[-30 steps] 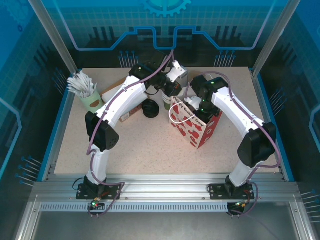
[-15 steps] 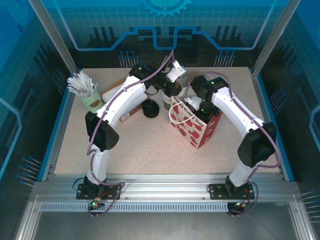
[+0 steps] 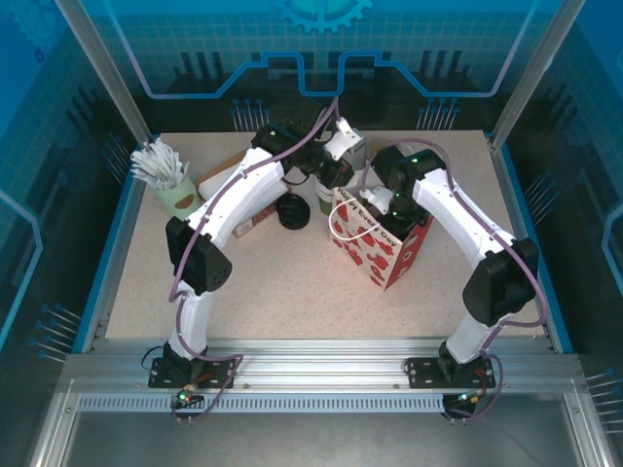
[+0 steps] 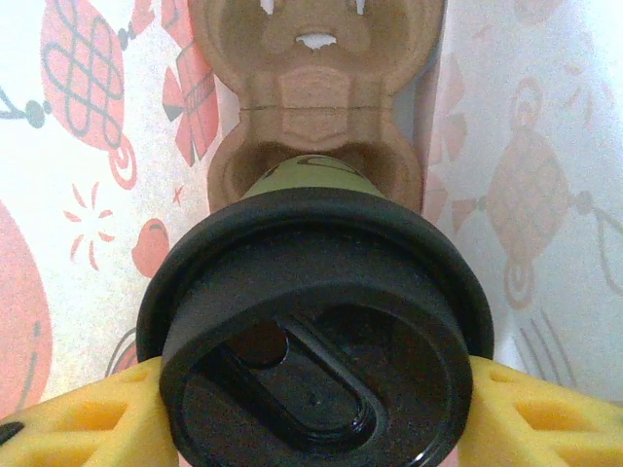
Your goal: Pack the takeout coffee
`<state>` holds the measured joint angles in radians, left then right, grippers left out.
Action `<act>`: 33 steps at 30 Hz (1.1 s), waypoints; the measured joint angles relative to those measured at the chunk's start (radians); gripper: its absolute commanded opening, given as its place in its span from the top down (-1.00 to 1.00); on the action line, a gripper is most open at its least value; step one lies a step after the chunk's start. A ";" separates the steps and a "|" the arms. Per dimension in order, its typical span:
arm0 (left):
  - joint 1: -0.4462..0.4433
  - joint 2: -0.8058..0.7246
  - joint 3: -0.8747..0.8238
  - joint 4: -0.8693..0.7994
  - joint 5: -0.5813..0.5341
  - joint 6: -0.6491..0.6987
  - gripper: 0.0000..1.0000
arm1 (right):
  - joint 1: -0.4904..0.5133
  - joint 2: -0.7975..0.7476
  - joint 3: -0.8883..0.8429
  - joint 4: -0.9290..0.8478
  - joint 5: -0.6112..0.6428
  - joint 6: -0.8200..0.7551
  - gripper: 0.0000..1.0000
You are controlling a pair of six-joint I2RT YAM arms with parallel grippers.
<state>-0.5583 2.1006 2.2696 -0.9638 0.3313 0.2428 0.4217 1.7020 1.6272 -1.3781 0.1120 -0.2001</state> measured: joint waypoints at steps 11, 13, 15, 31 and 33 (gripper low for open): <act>0.000 0.001 0.000 0.000 0.000 0.000 0.90 | -0.003 0.000 0.002 -0.001 0.001 0.000 0.29; 0.000 0.001 0.000 0.000 0.000 0.000 0.90 | -0.003 0.000 0.002 -0.001 0.001 0.000 0.29; 0.000 0.001 0.000 0.000 0.000 0.000 0.90 | -0.004 0.000 0.002 -0.002 0.004 0.000 0.29; 0.000 0.001 0.000 0.000 0.000 0.000 0.90 | -0.009 0.038 0.002 -0.008 0.011 0.000 0.29; 0.000 0.001 0.000 0.000 0.000 0.000 0.90 | -0.012 0.042 0.002 -0.008 0.011 0.001 0.29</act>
<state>-0.5583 2.1014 2.2696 -0.9638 0.3309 0.2428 0.4099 1.7435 1.6291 -1.3865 0.1234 -0.1993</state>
